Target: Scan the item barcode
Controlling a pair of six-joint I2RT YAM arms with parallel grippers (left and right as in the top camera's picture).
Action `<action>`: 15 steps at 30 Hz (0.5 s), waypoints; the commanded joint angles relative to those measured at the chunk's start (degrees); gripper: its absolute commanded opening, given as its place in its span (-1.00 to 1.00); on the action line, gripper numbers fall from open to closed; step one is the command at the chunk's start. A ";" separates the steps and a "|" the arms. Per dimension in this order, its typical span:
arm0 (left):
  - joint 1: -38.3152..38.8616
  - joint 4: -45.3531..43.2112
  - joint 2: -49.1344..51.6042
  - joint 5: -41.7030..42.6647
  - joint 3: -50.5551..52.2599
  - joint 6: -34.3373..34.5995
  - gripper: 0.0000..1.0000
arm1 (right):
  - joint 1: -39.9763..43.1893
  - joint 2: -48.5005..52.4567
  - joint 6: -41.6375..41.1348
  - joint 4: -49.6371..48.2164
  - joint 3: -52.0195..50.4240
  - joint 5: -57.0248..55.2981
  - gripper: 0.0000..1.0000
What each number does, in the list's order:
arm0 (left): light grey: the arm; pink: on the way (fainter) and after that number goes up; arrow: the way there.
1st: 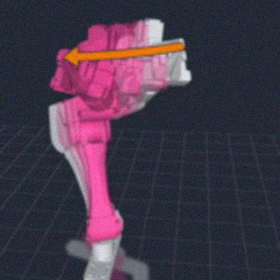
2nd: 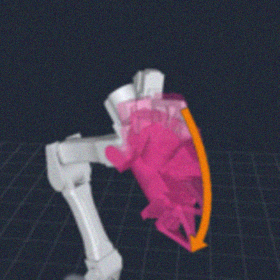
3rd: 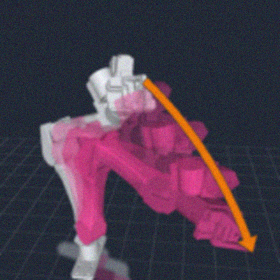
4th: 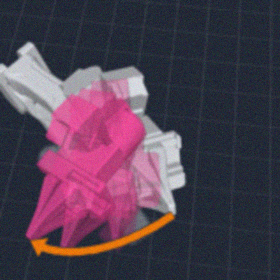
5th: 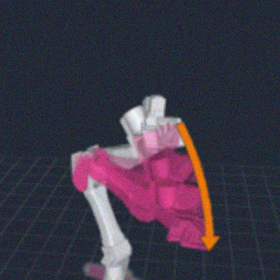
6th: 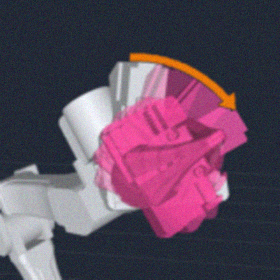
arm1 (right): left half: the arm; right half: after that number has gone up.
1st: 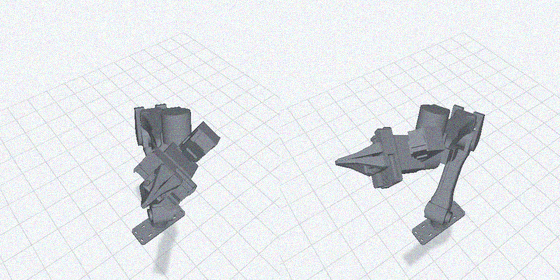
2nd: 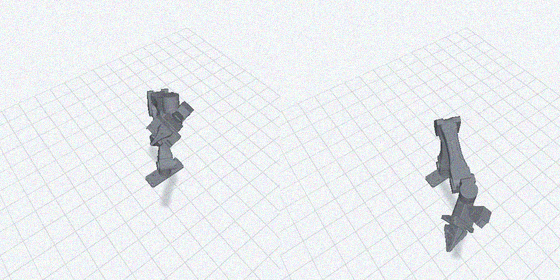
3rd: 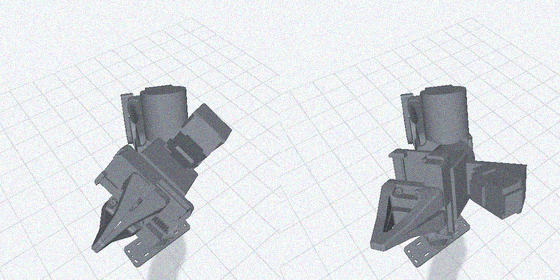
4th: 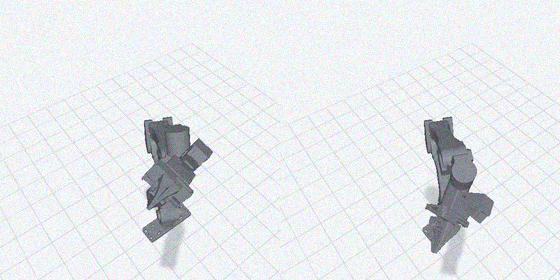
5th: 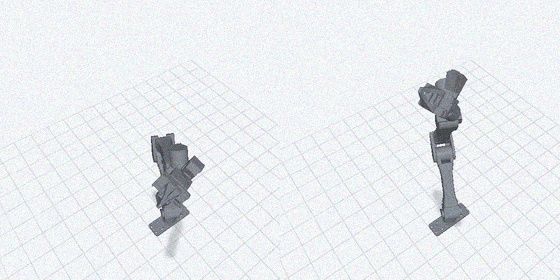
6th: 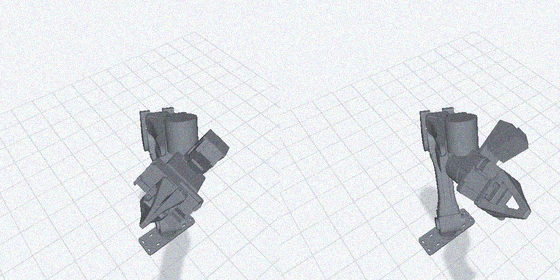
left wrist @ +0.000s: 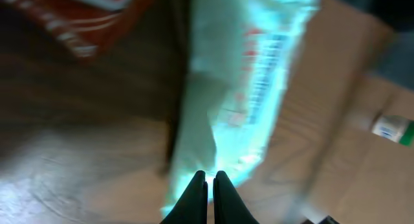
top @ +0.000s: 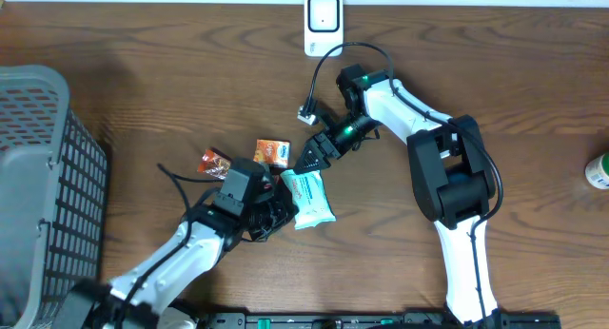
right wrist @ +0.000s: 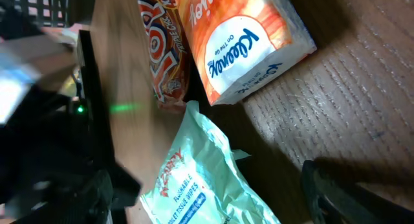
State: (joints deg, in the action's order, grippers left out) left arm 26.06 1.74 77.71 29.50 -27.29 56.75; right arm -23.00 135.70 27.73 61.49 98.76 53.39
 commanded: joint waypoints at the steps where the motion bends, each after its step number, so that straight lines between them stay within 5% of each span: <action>1: 0.17 -0.15 2.89 0.72 0.20 0.61 -0.85 | -0.61 4.57 1.09 -0.44 -4.70 -16.24 0.75; 9: 0.17 -0.59 3.52 -1.11 0.20 0.63 -0.85 | -0.57 4.57 3.06 -1.51 -8.63 -18.40 -0.17; 12: 0.17 -0.79 3.52 -1.95 0.20 0.59 -0.85 | -0.57 4.57 3.23 -1.57 -9.38 -18.40 -0.94; 15: 0.15 -0.79 3.52 -2.62 0.20 0.59 -0.86 | -0.72 4.57 3.21 -1.44 -9.38 -17.84 -0.98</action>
State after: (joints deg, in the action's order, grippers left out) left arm 26.04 1.02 80.95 28.69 -27.29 57.04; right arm -22.90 135.59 30.46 60.62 92.01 50.57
